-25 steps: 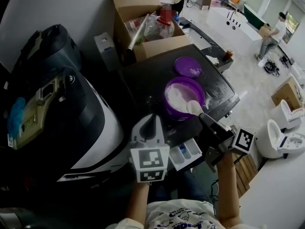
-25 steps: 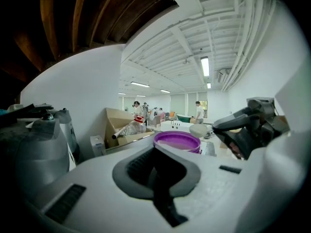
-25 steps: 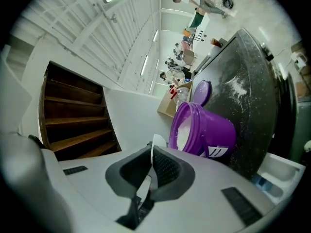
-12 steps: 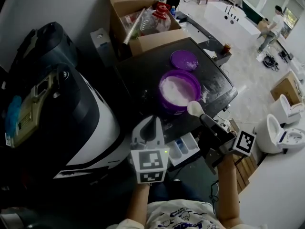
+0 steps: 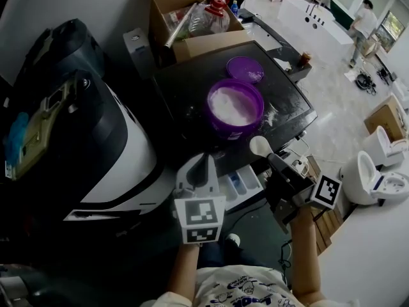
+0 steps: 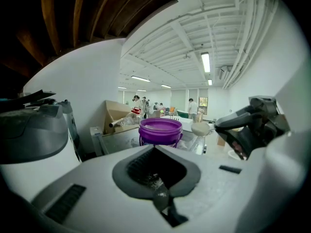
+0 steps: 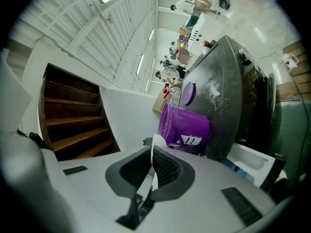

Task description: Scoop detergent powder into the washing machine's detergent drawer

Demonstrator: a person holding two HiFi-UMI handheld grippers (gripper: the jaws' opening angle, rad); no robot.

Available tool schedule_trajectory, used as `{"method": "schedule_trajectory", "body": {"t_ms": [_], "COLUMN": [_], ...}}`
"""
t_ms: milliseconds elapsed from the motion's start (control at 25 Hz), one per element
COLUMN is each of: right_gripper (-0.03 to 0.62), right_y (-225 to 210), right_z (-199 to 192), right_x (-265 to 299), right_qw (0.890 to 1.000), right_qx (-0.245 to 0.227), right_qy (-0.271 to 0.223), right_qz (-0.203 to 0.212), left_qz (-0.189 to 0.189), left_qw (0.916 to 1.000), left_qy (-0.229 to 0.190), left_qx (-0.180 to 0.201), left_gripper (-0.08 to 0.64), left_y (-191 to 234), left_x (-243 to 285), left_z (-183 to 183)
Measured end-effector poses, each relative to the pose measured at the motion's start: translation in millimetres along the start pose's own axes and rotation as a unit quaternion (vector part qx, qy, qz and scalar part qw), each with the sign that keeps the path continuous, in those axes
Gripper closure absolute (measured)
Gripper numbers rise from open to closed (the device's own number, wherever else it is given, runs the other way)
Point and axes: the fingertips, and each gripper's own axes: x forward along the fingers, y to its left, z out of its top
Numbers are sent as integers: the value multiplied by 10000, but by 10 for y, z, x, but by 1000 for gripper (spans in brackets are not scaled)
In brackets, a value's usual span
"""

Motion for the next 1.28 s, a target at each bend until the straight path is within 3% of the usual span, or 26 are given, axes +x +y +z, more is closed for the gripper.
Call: {"method": "schedule_trajectory", "body": {"t_ms": [440, 720, 920, 1080, 1280], "right_gripper": [572, 572, 572, 572, 572], "right_y": [-349, -621, -803, -834, -953], "right_z": [-215, -274, -267, -305, -351], "right_x": [-287, -428, -489, -396, -360], "right_qw": [9989, 9933, 9811, 9759, 9518], "right_qx": [-99, -546, -1083, -1501, -2330], "right_qy": [70, 139, 165, 312, 640], "right_qz": [-460, -1010, -1596, -1556, -1887], "left_qz": [-84, -74, -67, -85, -89], "left_qw": [9998, 9996, 9995, 9994, 9993], "left_qy": [166, 259, 310, 344, 366], "left_qx": [42, 32, -1, -13, -15], "left_gripper": [558, 557, 557, 558, 558], "left_y": [-220, -257, -280, -308, -315], "left_x": [-162, -231, -248, -246, -238], "left_z": [-230, -344, -418, -471, -496]}}
